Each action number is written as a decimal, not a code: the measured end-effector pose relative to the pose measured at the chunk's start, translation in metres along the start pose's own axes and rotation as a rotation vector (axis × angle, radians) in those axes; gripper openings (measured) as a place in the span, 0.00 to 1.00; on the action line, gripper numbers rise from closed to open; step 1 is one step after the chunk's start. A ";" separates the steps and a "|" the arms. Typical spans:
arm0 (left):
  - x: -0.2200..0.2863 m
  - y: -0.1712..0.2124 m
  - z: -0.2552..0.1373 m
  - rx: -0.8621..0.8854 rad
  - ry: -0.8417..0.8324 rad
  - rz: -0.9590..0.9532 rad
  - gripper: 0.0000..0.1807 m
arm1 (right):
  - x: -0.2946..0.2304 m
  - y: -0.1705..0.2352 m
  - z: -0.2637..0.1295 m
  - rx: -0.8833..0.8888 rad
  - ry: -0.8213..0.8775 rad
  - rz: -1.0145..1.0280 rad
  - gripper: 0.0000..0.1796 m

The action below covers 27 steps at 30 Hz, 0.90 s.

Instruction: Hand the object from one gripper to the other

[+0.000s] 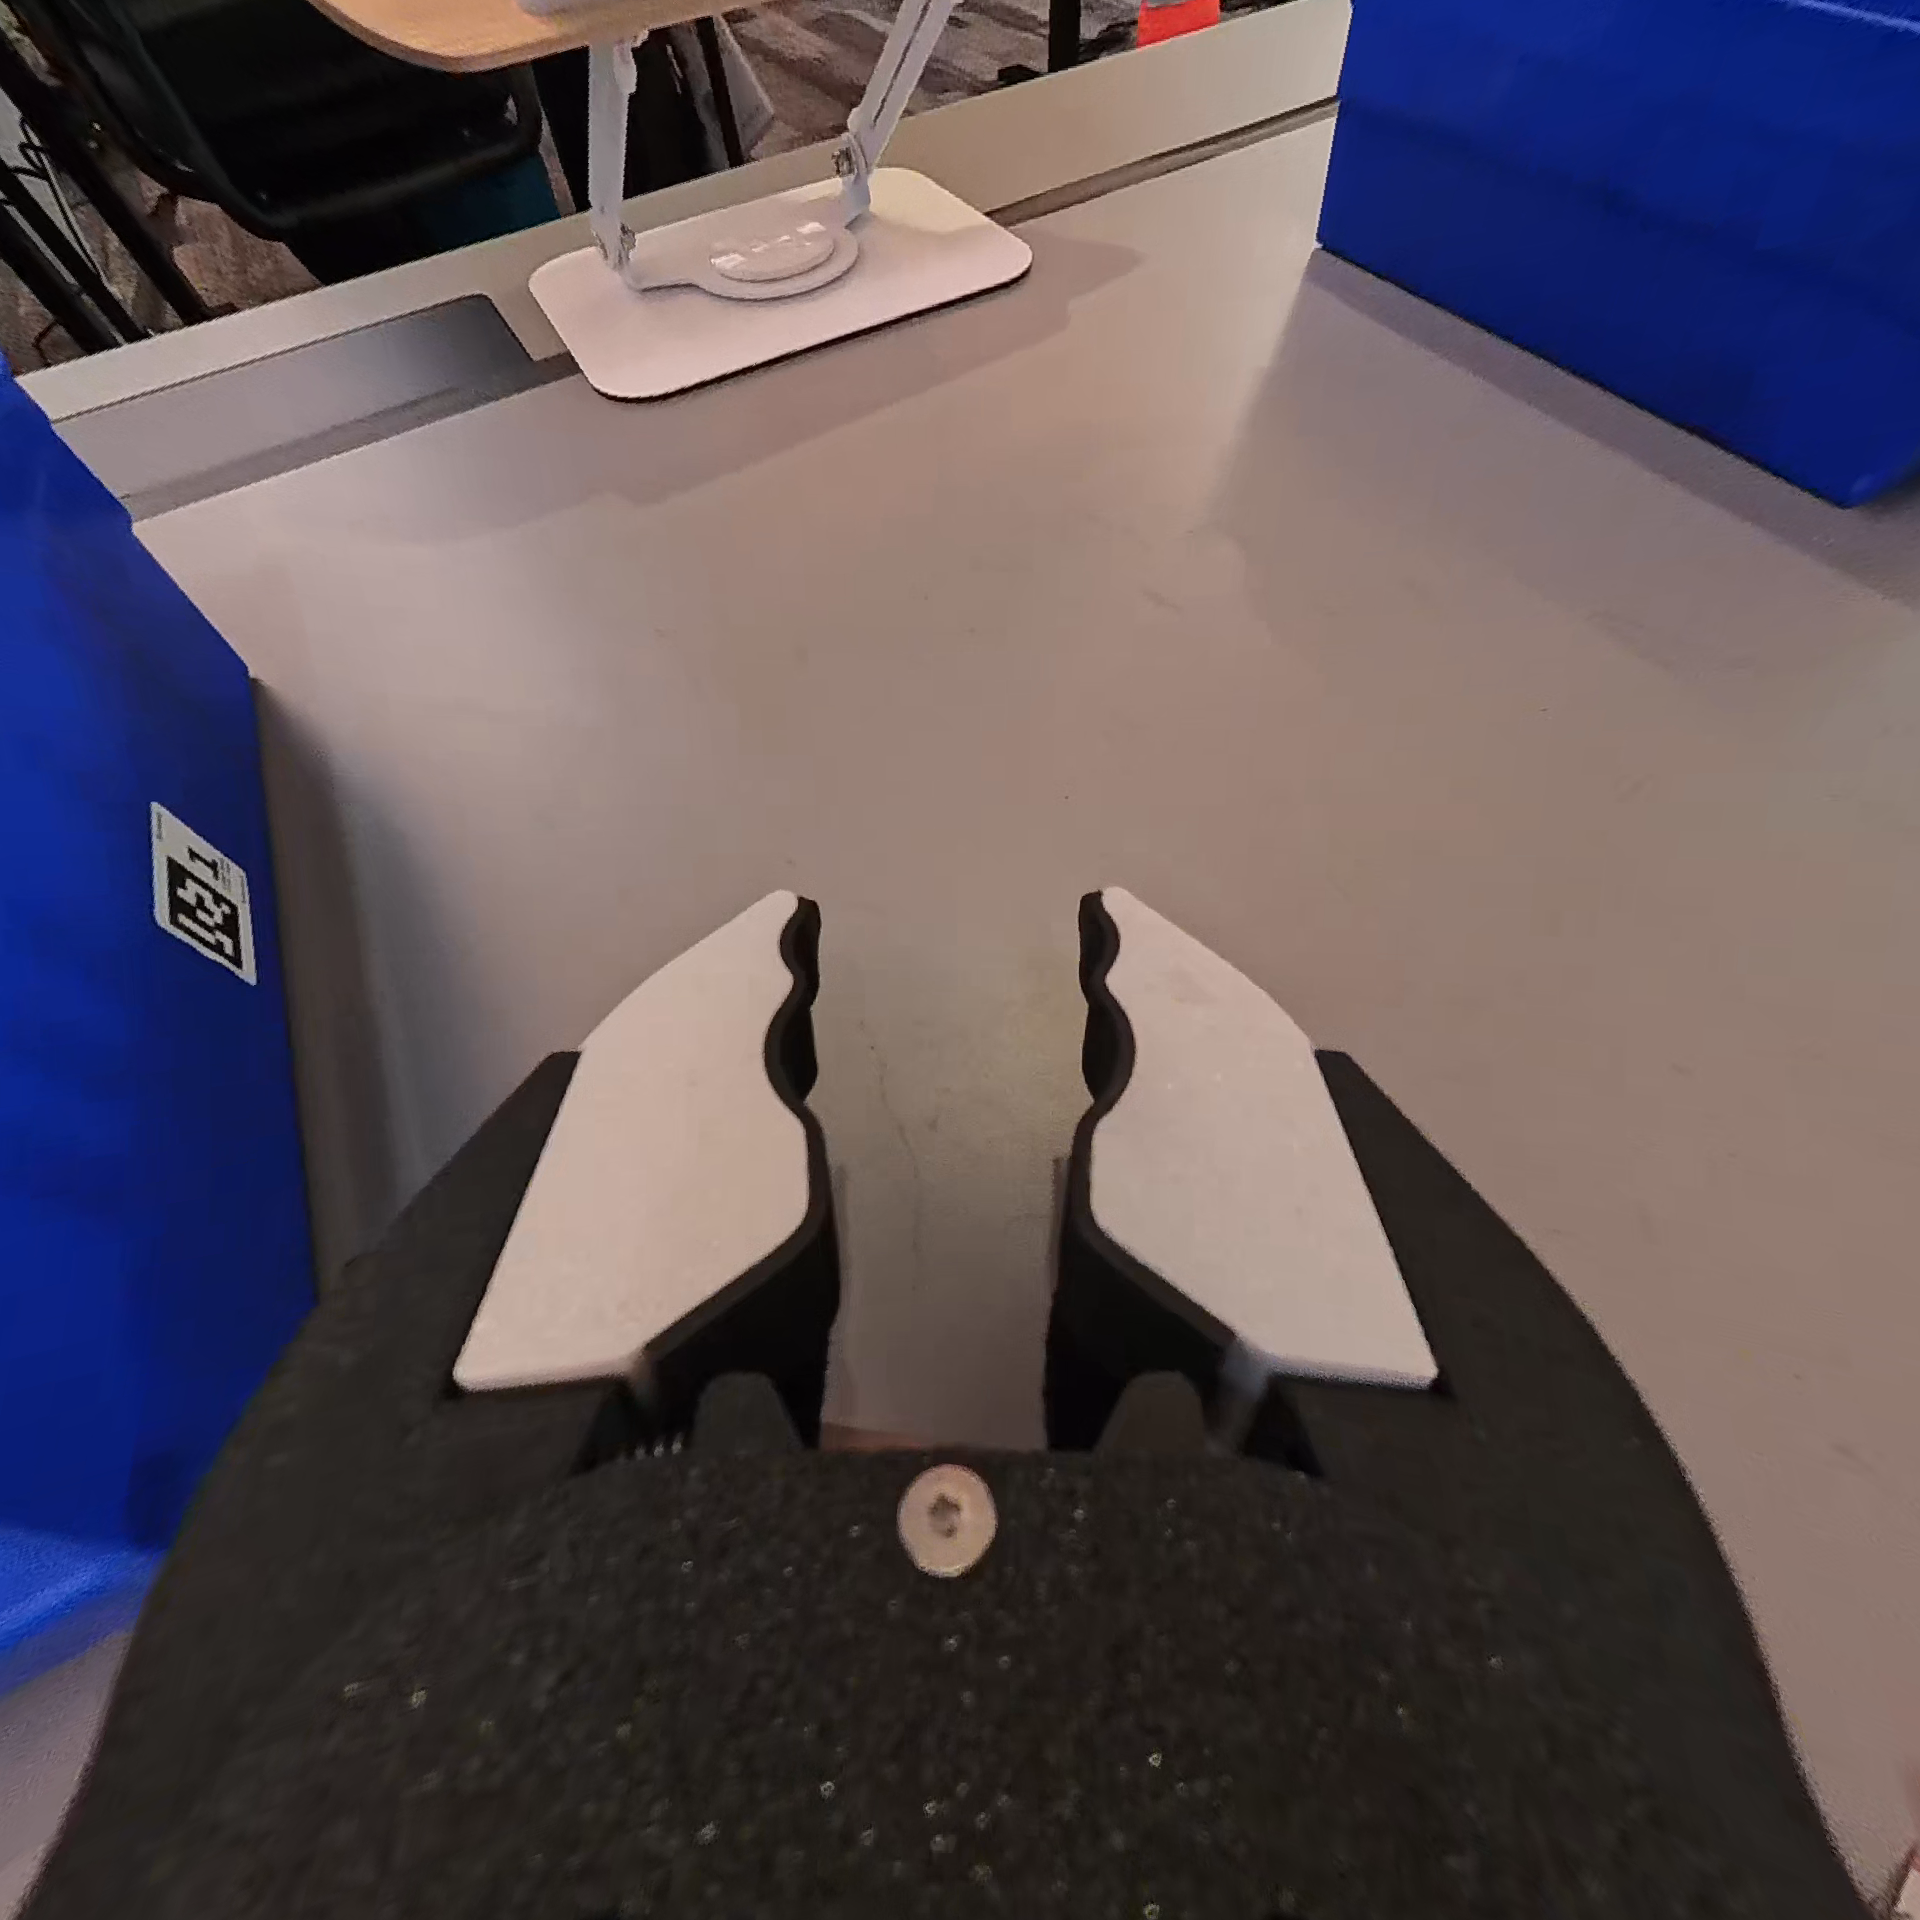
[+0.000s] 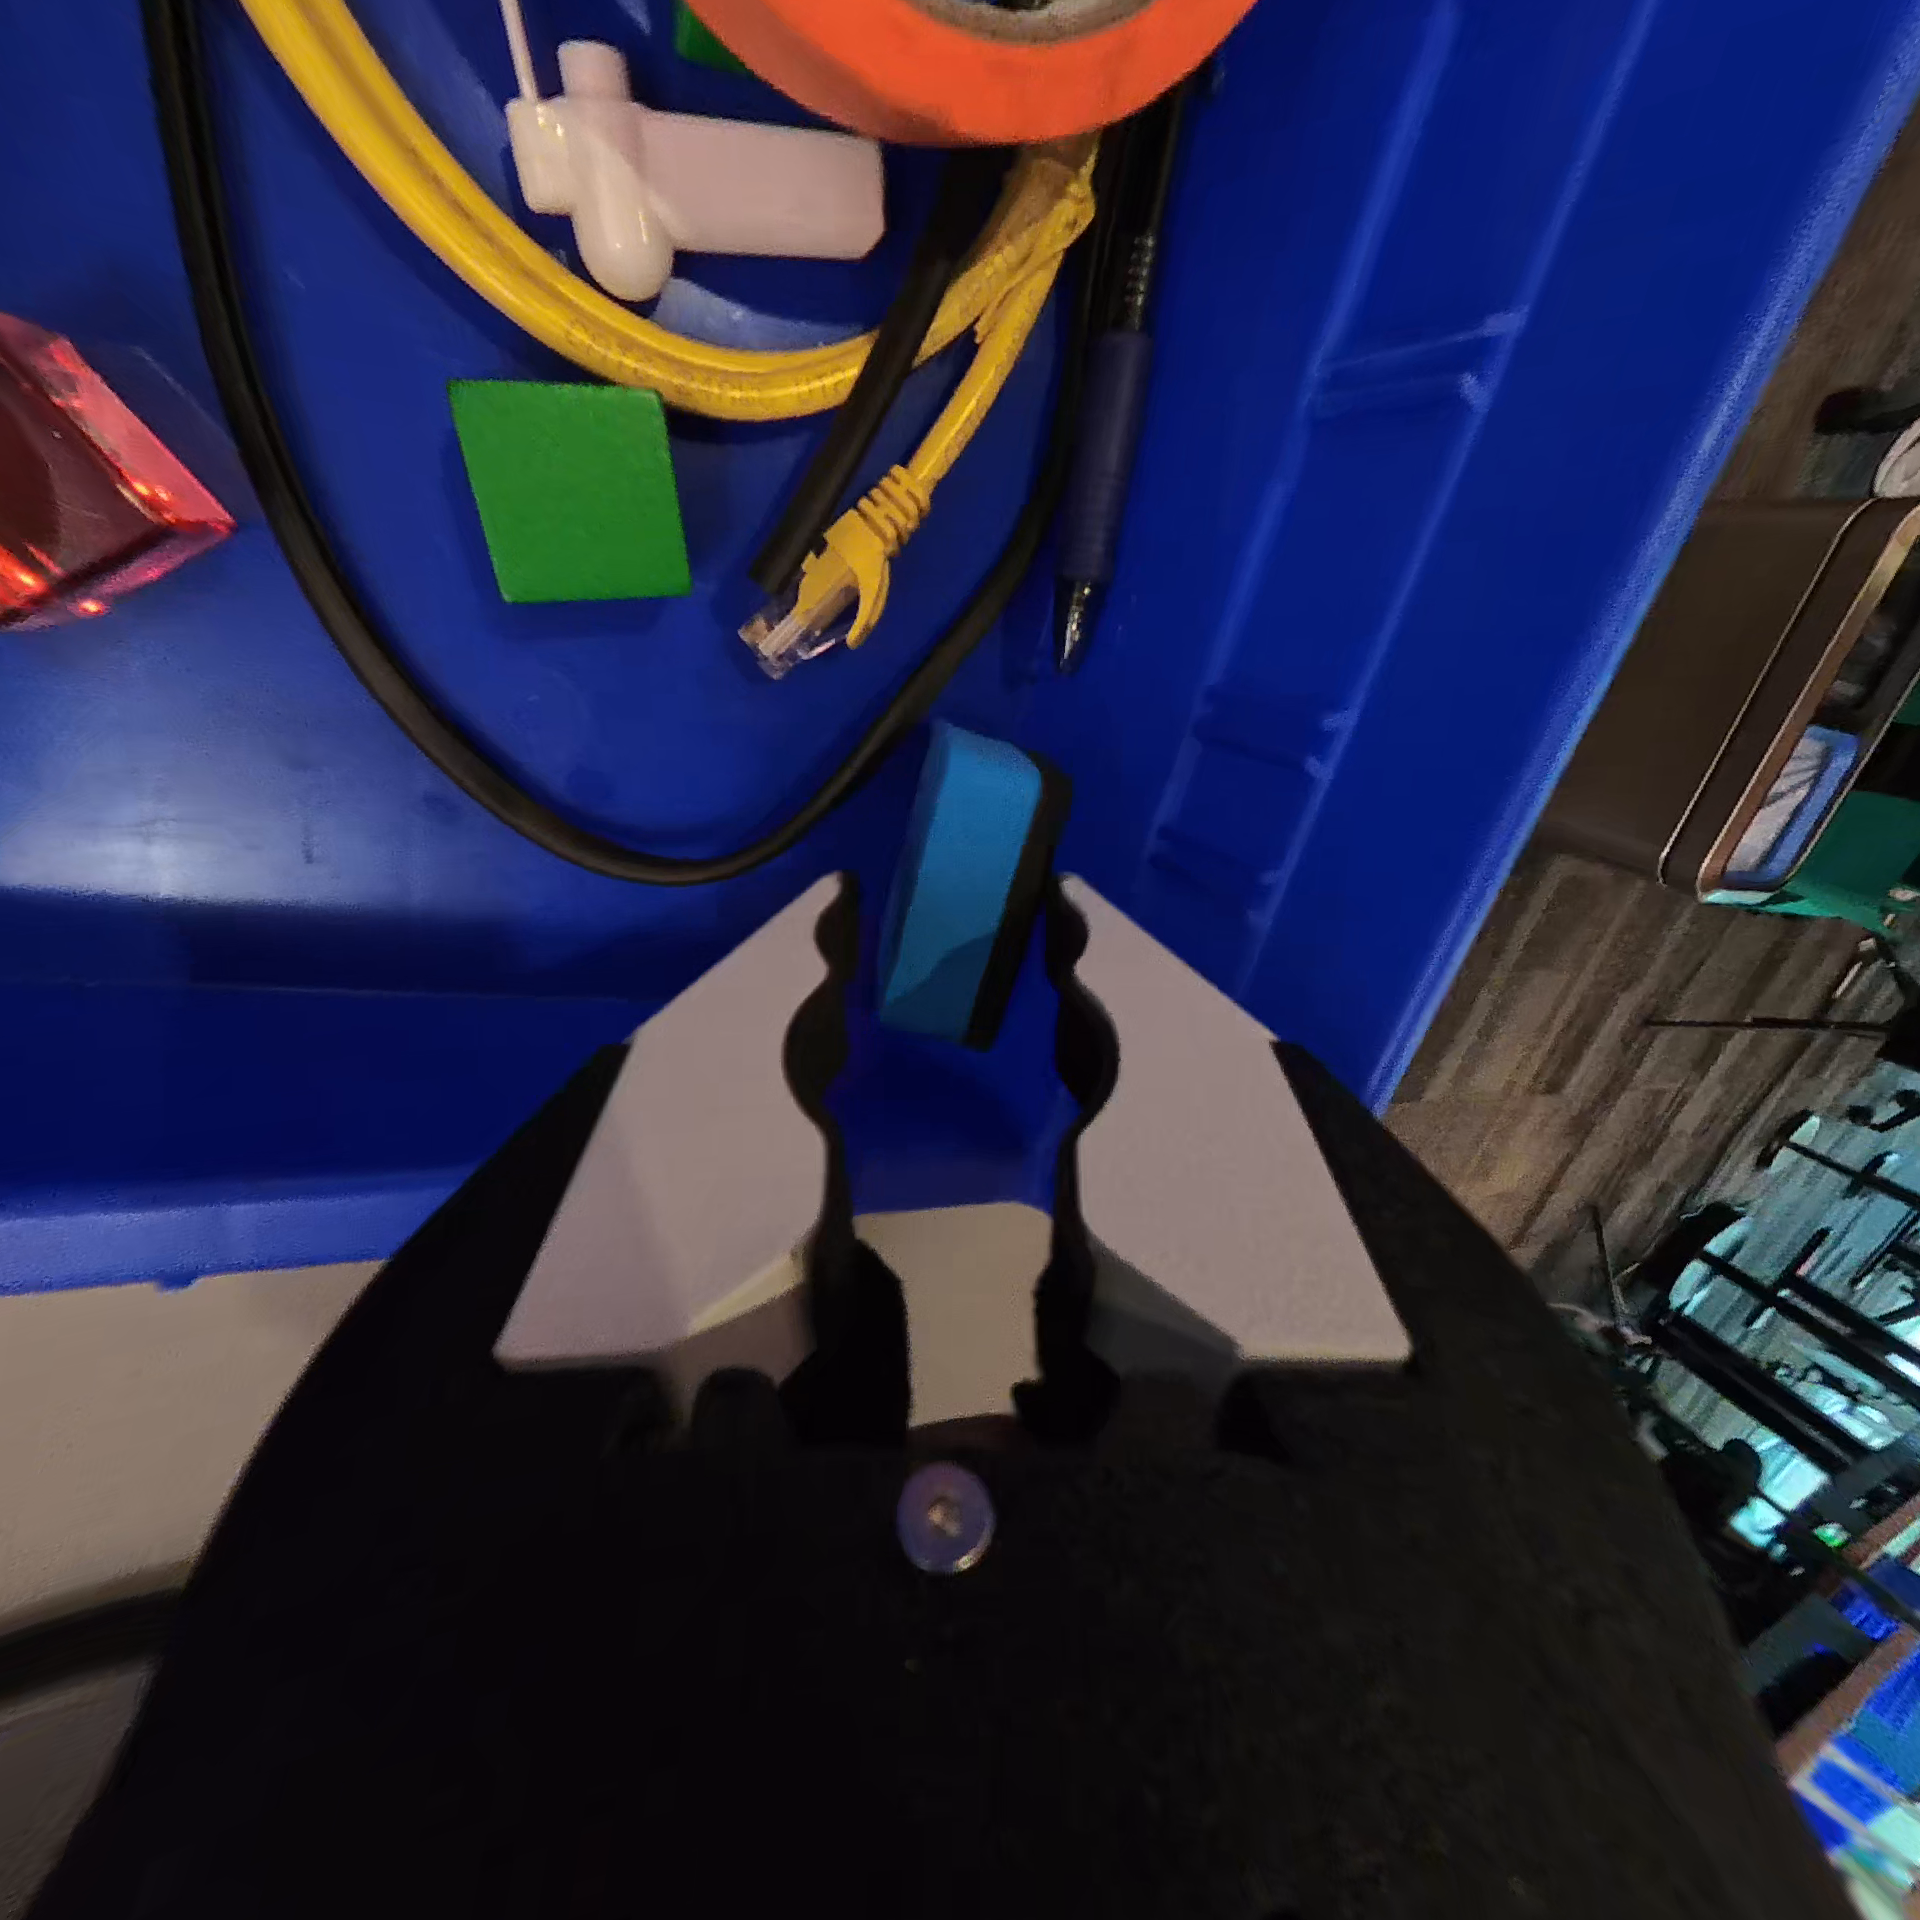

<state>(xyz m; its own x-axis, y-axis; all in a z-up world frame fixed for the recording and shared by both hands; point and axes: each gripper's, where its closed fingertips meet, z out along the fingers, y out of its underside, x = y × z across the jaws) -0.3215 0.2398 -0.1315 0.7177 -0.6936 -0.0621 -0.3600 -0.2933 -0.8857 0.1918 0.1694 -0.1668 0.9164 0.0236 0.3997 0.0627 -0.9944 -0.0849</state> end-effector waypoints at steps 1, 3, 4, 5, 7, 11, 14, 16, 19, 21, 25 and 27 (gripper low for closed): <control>0.000 0.000 0.000 -0.003 0.002 -0.001 0.27 | 0.001 -0.001 0.003 0.009 0.008 -0.019 0.21; 0.001 0.001 0.001 -0.005 0.009 -0.010 0.27 | 0.002 -0.003 0.002 0.035 0.000 -0.024 0.21; 0.001 0.001 0.001 -0.004 0.013 -0.015 0.27 | 0.004 -0.005 -0.004 0.049 0.002 -0.009 0.22; 0.001 0.001 0.001 -0.004 0.016 -0.020 0.27 | 0.005 -0.008 -0.013 0.078 -0.004 0.000 0.28; 0.002 0.001 0.001 -0.004 0.023 -0.028 0.27 | 0.003 -0.021 -0.045 0.196 -0.025 0.007 0.30; 0.004 0.002 0.002 -0.013 0.039 -0.044 0.27 | -0.013 -0.059 -0.143 0.585 -0.071 -0.022 0.30; 0.005 0.002 0.002 -0.009 0.049 -0.053 0.27 | -0.045 -0.087 -0.221 0.964 -0.145 -0.024 0.30; 0.006 0.002 0.002 -0.005 0.061 -0.061 0.28 | -0.093 -0.097 -0.254 1.152 -0.341 -0.061 0.29; 0.011 -0.001 0.001 0.017 0.101 -0.084 0.29 | -0.182 -0.093 -0.263 1.210 -0.637 -0.298 0.29; 0.016 -0.003 0.001 0.023 0.131 -0.090 0.30 | -0.229 -0.086 -0.255 1.175 -0.793 -0.409 0.30; 0.024 -0.010 -0.003 0.056 0.170 -0.083 0.31 | -0.291 -0.084 -0.231 1.087 -1.109 -0.406 0.30; 0.031 -0.017 -0.007 0.084 0.214 -0.077 0.31 | -0.311 -0.082 -0.219 1.047 -1.255 -0.352 0.31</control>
<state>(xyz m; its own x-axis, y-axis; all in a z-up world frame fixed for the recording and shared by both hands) -0.2979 0.2186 -0.1150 0.5955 -0.7974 0.0977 -0.2519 -0.3008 -0.9198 -0.1849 0.2211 -0.0846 0.4953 0.7929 -0.3550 0.0653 -0.4415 -0.8949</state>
